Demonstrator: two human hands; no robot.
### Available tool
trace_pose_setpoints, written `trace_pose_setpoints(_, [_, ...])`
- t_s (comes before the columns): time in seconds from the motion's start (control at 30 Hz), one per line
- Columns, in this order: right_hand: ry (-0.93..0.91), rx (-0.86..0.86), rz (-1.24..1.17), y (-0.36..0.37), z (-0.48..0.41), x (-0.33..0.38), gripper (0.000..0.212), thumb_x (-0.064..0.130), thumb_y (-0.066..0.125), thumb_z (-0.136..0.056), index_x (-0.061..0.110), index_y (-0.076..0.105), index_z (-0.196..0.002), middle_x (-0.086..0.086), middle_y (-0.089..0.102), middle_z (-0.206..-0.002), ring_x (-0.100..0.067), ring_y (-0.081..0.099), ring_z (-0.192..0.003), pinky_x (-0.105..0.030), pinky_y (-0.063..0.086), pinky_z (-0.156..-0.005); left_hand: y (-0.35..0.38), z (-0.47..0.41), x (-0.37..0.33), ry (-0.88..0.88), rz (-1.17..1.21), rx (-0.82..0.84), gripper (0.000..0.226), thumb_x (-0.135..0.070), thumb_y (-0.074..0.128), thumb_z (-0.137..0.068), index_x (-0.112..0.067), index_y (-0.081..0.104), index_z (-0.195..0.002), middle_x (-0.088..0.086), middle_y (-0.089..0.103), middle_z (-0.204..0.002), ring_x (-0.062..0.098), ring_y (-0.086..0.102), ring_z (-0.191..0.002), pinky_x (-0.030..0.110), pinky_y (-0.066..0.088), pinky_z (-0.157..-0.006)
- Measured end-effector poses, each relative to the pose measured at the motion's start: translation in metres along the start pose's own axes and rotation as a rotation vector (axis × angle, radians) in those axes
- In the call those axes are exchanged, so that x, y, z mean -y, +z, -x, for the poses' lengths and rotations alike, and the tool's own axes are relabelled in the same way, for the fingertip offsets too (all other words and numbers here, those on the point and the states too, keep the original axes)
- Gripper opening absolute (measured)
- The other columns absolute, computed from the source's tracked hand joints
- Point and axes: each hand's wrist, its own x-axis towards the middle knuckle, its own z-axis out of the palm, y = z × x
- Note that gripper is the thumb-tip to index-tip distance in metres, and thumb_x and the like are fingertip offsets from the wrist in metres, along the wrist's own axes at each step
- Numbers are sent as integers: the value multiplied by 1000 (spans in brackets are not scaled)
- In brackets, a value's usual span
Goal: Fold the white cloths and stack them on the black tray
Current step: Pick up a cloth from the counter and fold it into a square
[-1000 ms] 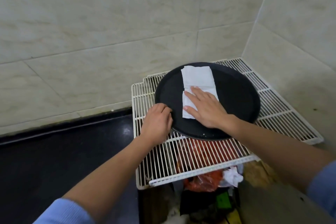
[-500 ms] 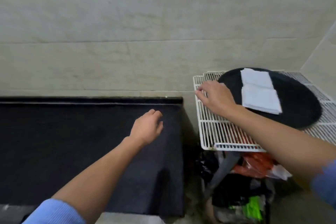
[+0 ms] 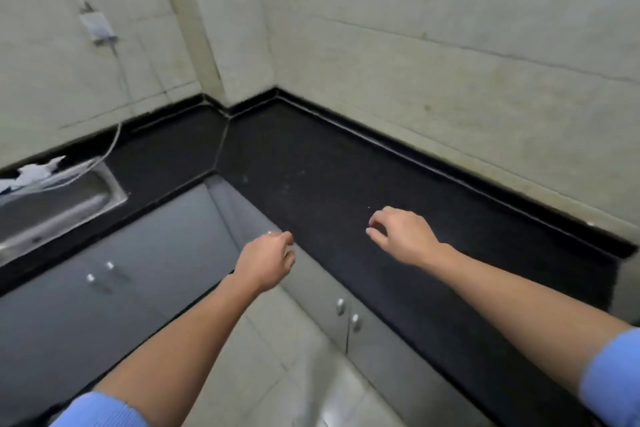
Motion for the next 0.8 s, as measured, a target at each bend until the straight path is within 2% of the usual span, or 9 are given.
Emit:
trace_pose_setpoints(0.23, [-239, 109, 13, 54, -102, 104, 29, 45, 46, -95, 26, 59, -112, 3, 59, -112, -22, 59, -103, -35, 47, -79, -2, 41, 117, -276, 1, 3, 29, -30, 47, -92, -19, 58, -117, 3, 64, -116, 26, 58, -108, 33, 46, -80])
trace_pose_setpoints(0.47, [-429, 146, -4, 104, -230, 179, 30, 44, 45, -95, 25, 59, -113, 3, 60, -114, -21, 59, -102, -32, 44, -78, -17, 9, 226, -463, -47, 38, 33, -30, 47, -91, -20, 56, -120, 5, 64, -117, 27, 58, -109, 35, 47, -83])
trace_pose_setpoints(0.67, [-584, 166, -5, 122, -349, 248, 32, 42, 45, -96, 22, 60, -116, 1, 60, -114, -21, 60, -100, -34, 46, -79, -52, -30, 306, -567, -56, -20, 28, -30, 47, -91, -17, 58, -114, 8, 65, -112, 30, 59, -105, 37, 49, -81])
trace_pose_setpoints(0.8, [-675, 219, 3, 139, -398, 303, 32, 42, 45, -95, 22, 59, -117, 0, 61, -117, -22, 59, -105, -34, 46, -81, -55, -28, 350, -678, -7, 9, 26, -28, 46, -90, -15, 58, -109, 8, 65, -109, 31, 60, -101, 39, 50, -83])
